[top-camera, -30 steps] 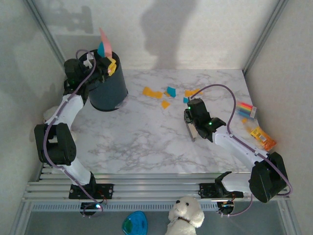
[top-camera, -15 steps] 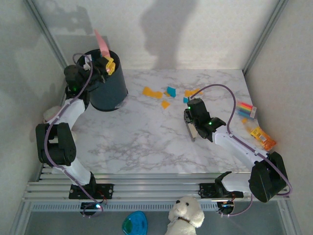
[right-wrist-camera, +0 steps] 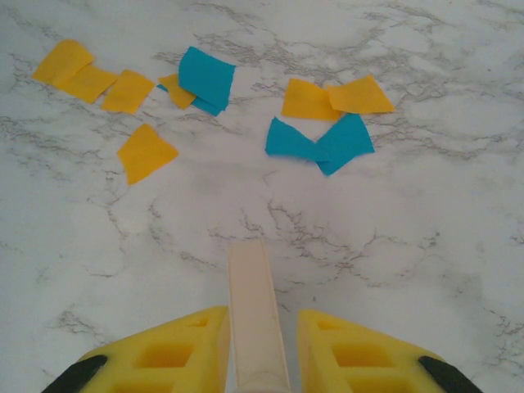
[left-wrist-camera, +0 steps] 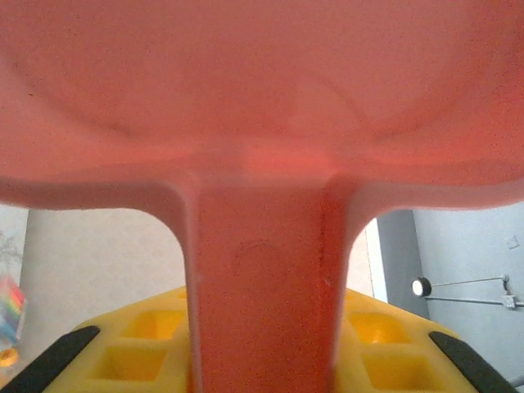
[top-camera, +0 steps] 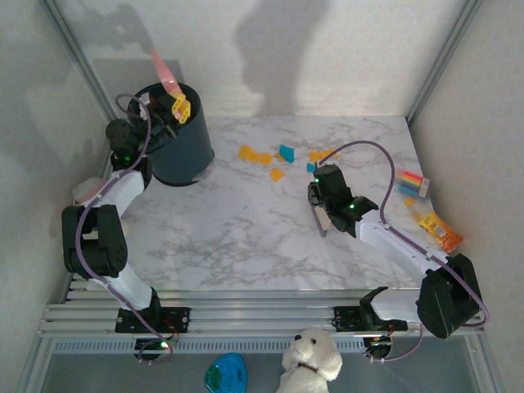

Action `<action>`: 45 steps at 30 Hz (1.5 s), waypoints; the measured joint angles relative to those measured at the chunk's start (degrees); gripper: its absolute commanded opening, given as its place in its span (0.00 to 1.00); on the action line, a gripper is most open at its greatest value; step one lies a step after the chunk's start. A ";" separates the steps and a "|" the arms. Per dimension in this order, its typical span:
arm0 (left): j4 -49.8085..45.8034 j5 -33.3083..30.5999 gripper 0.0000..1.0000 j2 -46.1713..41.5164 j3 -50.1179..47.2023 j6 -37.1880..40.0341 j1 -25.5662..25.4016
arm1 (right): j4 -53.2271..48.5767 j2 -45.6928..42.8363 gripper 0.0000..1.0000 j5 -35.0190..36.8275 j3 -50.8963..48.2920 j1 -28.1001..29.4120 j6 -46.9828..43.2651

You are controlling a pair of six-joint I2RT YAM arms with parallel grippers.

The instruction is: Sweep away the paper scraps from the table

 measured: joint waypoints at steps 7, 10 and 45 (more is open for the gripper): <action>0.96 -0.15 0.00 0.00 -0.39 -0.79 0.00 | 0.00 0.00 0.00 0.00 0.00 0.00 0.00; -1.68 -0.11 0.00 -0.07 -0.13 2.19 0.00 | 0.00 0.00 0.00 0.00 0.00 0.00 0.00; -95.38 -22.21 0.00 -1.11 33.94 97.11 -20.39 | 2.75 -2.75 0.00 -6.99 -0.22 -4.61 4.50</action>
